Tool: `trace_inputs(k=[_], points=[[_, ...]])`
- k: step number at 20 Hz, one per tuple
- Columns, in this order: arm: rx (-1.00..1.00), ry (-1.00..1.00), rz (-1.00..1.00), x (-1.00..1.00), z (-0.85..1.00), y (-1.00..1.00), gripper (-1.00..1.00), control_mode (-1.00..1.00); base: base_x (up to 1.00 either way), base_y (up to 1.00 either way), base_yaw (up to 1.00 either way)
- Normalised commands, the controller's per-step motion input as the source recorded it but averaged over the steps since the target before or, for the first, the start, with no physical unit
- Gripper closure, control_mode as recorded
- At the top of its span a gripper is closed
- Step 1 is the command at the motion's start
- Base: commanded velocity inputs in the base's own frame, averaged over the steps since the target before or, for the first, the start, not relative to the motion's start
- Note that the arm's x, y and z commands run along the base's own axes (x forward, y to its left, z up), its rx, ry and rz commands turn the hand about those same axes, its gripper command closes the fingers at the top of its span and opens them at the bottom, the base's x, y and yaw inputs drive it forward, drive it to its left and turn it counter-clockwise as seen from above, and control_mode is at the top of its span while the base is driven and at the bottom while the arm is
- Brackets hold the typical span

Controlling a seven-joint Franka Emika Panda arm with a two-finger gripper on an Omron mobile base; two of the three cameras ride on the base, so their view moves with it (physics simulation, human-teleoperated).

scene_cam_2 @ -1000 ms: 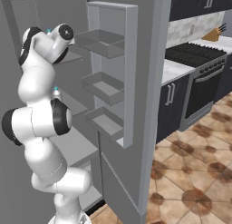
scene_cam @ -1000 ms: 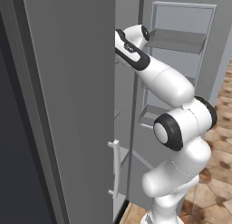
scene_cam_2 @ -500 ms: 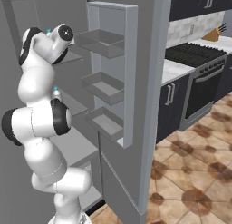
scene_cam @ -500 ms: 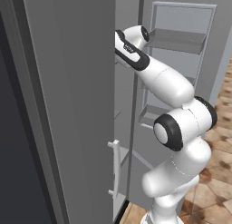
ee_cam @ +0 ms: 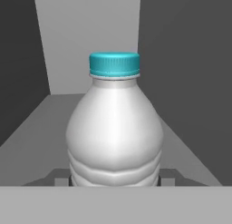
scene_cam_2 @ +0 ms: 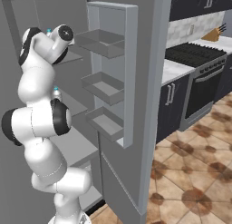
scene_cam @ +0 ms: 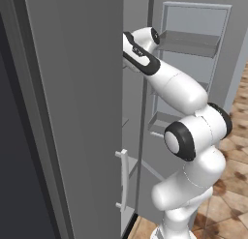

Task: Take the bottled waters from the counter and place them in the freezer to freeze. Close the freezer door after placing the bottles.

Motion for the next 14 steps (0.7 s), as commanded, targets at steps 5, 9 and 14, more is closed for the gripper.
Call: trace_inputs(k=[5, 9, 14], points=[[0.0, 0.0, 0.0, 0.0, 0.0, 0.0, -1.0, -1.0, 0.0, 0.0, 0.0], [0.0, 0.0, 0.0, 0.0, 0.0, 0.0, -1.0, -1.0, 0.0, 0.0, 0.0], [0.0, 0.0, 0.0, 0.0, 0.0, 0.0, -1.0, -1.0, 0.0, 0.0, 0.0]])
